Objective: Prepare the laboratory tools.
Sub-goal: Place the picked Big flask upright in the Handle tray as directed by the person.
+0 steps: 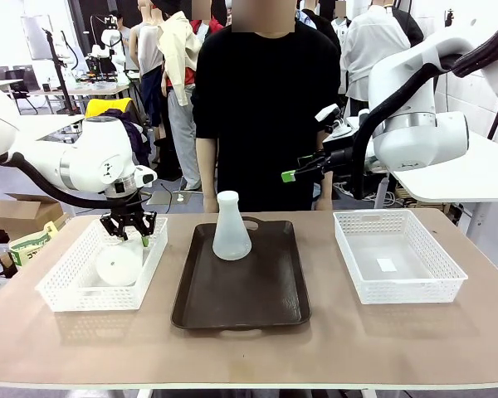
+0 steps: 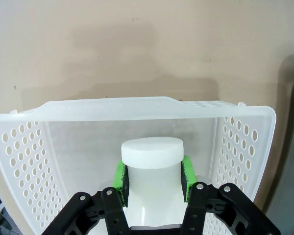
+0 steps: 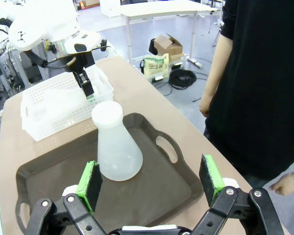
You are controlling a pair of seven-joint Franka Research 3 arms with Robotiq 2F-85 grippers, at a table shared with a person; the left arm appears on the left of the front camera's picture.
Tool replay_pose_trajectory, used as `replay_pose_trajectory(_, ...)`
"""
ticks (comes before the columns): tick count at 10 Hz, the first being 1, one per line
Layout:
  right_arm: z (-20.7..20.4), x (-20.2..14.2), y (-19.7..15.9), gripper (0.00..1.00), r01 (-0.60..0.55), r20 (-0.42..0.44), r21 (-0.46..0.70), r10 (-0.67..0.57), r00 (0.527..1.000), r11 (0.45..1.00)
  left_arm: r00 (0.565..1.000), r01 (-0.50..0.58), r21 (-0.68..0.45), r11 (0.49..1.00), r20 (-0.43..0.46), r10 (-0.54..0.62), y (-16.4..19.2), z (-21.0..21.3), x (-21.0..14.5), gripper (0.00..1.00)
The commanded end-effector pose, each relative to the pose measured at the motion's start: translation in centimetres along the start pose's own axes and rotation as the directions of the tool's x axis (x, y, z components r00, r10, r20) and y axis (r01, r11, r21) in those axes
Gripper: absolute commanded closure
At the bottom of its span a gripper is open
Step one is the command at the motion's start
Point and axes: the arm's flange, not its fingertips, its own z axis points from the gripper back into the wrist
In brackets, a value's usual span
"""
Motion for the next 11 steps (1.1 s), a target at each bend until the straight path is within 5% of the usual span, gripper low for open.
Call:
replay_pose_trajectory(1,-0.3,0.2,-0.3,0.0,0.0,-0.013,0.007,0.0,1.0,1.0,0.999,0.024,0.01,1.0,0.026,-0.024,0.5,1.3,-0.7,1.0)
replay_pose_trajectory(7,-0.3,0.2,-0.3,0.0,0.0,-0.013,0.007,0.0,1.0,1.0,0.993,0.007,-0.085,0.996,0.119,0.003,7.2,9.6,-2.3,1.0)
replay_pose_trajectory(11,-0.3,0.2,-0.3,0.0,0.0,-0.013,0.007,0.0,1.0,1.0,0.967,0.109,-0.155,0.982,0.243,-0.069,7.1,13.9,-5.1,1.0)
